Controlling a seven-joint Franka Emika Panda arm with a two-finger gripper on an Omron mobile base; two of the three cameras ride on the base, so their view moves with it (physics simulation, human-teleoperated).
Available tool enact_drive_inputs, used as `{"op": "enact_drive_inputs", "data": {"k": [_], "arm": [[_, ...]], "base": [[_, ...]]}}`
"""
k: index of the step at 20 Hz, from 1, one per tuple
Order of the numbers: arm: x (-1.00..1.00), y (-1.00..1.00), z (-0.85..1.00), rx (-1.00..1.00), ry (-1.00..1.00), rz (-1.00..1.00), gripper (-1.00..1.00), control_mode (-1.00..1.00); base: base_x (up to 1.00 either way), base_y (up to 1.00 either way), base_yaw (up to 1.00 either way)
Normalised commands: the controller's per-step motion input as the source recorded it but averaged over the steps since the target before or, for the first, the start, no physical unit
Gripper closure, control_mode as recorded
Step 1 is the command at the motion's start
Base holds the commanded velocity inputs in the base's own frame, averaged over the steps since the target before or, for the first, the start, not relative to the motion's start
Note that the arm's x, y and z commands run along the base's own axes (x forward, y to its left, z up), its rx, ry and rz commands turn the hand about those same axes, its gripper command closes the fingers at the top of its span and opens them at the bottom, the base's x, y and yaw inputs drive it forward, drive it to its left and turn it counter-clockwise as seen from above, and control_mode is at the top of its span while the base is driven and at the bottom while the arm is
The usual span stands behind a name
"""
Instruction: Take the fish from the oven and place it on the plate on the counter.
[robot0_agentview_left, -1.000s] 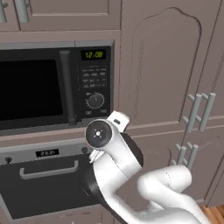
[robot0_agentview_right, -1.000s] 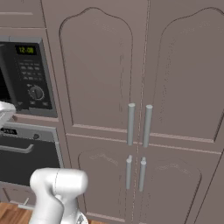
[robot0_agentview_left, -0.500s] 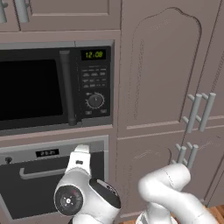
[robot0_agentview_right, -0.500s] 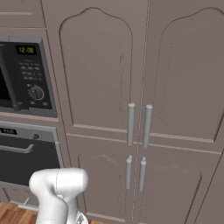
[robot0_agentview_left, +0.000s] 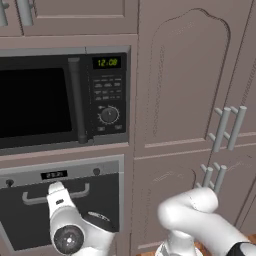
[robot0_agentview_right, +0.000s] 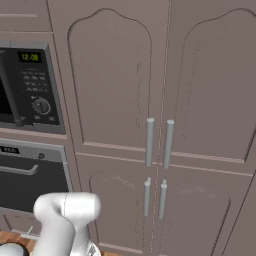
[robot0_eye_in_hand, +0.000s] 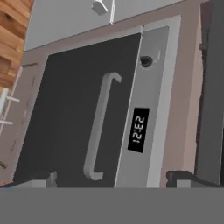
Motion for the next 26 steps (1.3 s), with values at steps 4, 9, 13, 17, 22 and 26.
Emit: {"op": "enact_drive_inputs", "data": {"k": [4, 9, 13, 17, 22, 26], "arm": [[0.80, 0.16, -0.44, -0.05, 0.00, 0.15, -1.00, -1.00], [0.56, -0.09, -0.26, 0.00, 0.00, 0.00, -1.00, -1.00], [0.10, 0.02, -0.49, 0.00, -0.02, -0.03, -1.00, -1.00], [0.00, 0.43, -0.53, 0.00, 0.00, -0.15, -1.00, -1.00], [-0.01, 0.67, -0.10, -0.07, -0.18, -0.16, -1.00, -1.00], [-0.03, 0.67, 0.01, -0.10, -0.19, -0.14, -1.00, -1.00]], "base": [[0.00, 0.00, 0.00], [0.00, 0.00, 0.00], [0.00, 0.00, 0.00], [0.00, 0.00, 0.00], [0.00, 0.00, 0.00], [0.00, 0.00, 0.00]]}}
